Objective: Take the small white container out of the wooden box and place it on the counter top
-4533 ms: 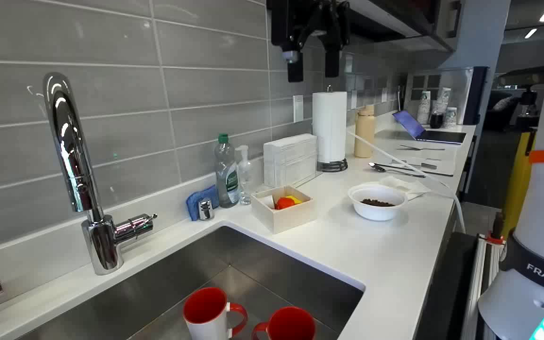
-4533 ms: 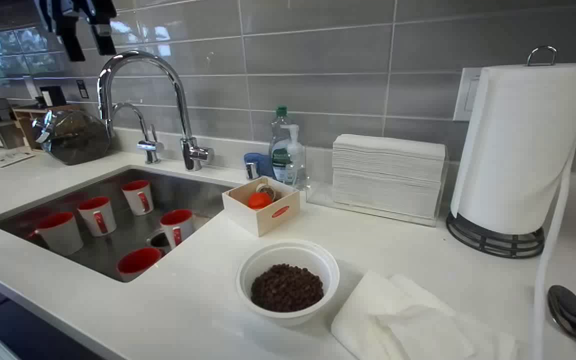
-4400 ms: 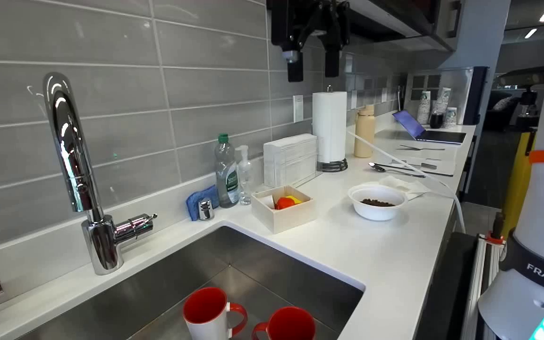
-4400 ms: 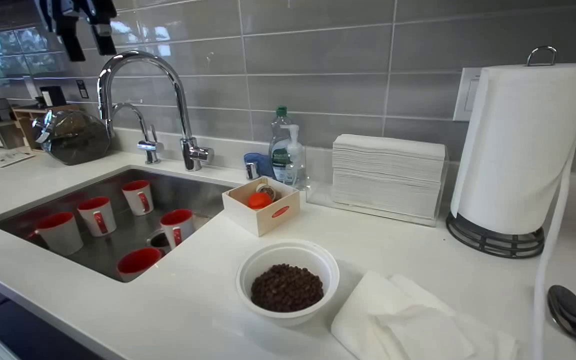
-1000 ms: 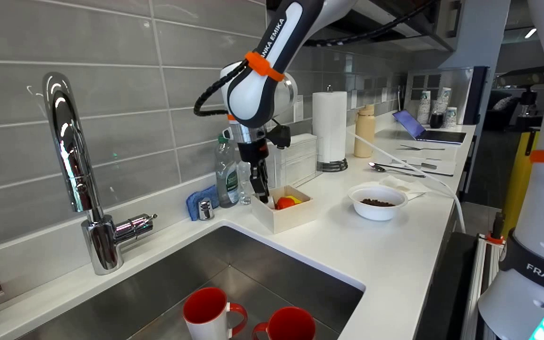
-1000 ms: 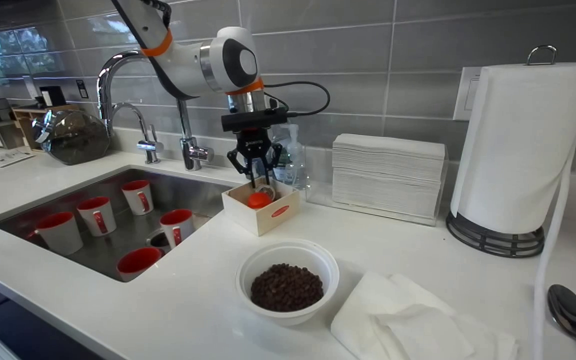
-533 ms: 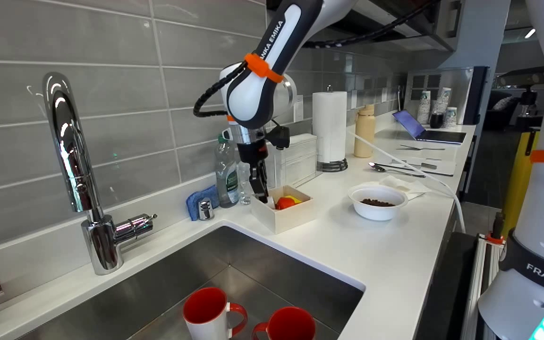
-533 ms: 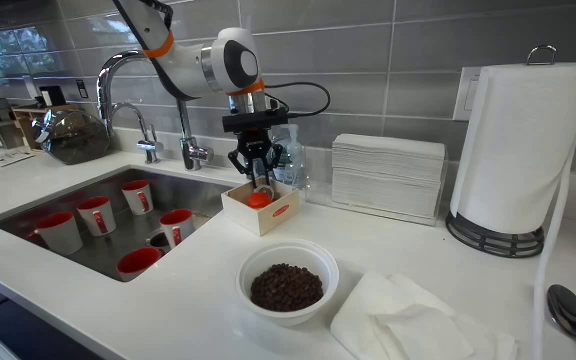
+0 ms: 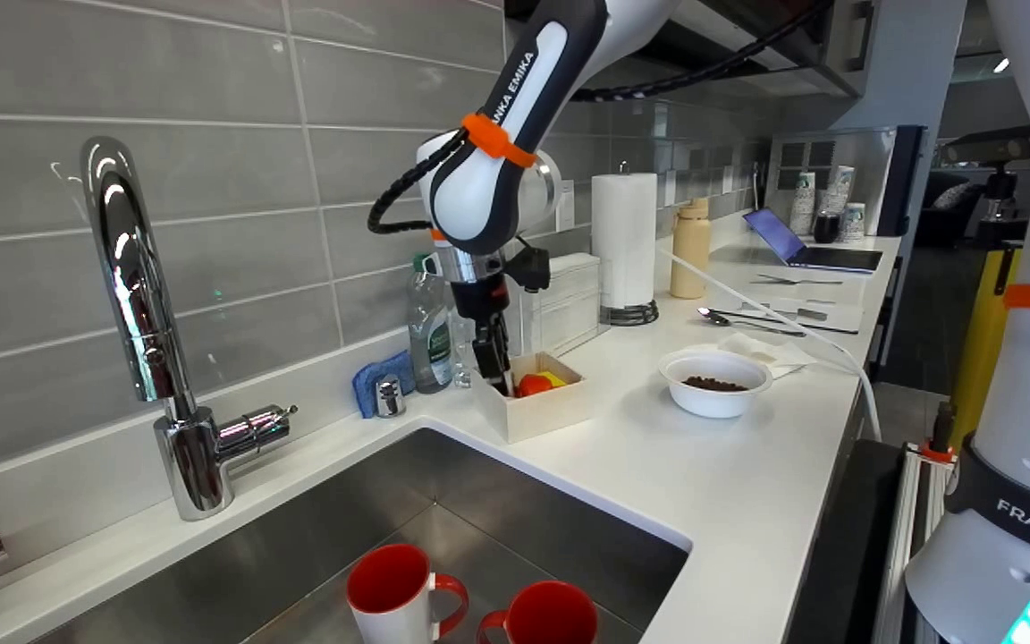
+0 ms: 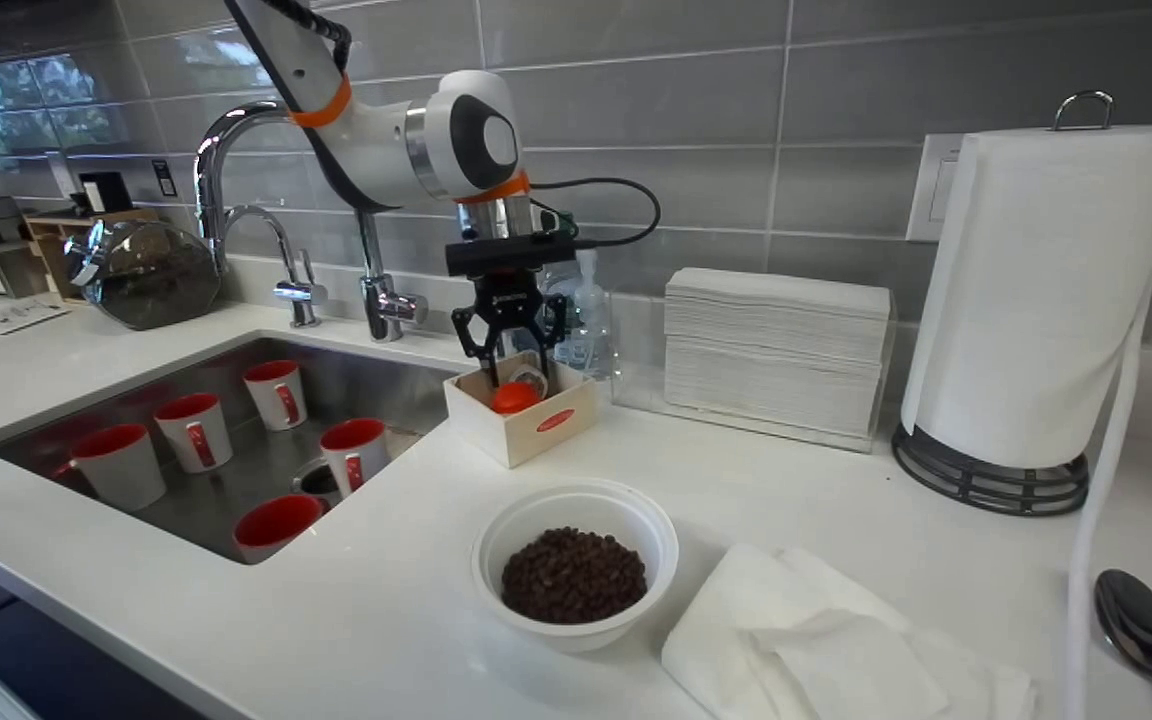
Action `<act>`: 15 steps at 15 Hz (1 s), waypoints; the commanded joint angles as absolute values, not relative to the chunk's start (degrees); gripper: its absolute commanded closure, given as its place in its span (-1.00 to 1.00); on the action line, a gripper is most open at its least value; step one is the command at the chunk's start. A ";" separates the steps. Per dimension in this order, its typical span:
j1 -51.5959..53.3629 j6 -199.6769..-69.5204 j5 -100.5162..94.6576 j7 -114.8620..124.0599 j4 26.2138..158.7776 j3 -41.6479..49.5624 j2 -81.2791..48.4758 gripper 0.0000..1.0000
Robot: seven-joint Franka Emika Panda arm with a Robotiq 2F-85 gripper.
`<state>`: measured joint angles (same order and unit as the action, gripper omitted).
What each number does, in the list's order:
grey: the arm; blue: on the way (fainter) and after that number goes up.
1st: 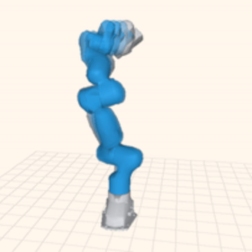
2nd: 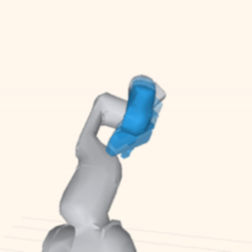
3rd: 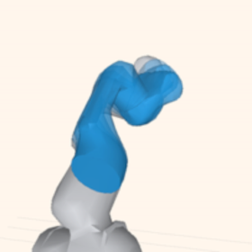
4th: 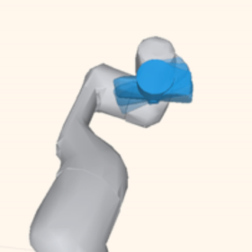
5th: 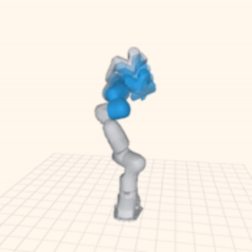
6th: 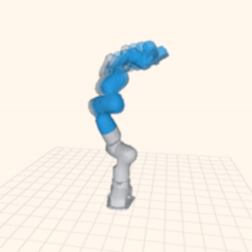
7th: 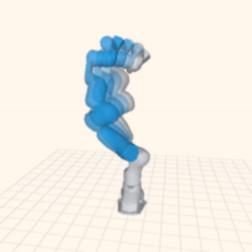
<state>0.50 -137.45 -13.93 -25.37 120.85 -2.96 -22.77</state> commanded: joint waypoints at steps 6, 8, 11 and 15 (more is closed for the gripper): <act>0.22 -139.44 -14.70 -25.28 120.80 -3.18 -23.42 0.87; 0.06 -138.54 -14.35 -25.67 120.47 -3.33 -22.78 0.85; 0.34 -137.26 -14.74 -24.94 120.07 -2.97 -21.67 0.85; 0.72 -134.32 -14.65 -23.82 119.86 -2.77 -19.63 0.85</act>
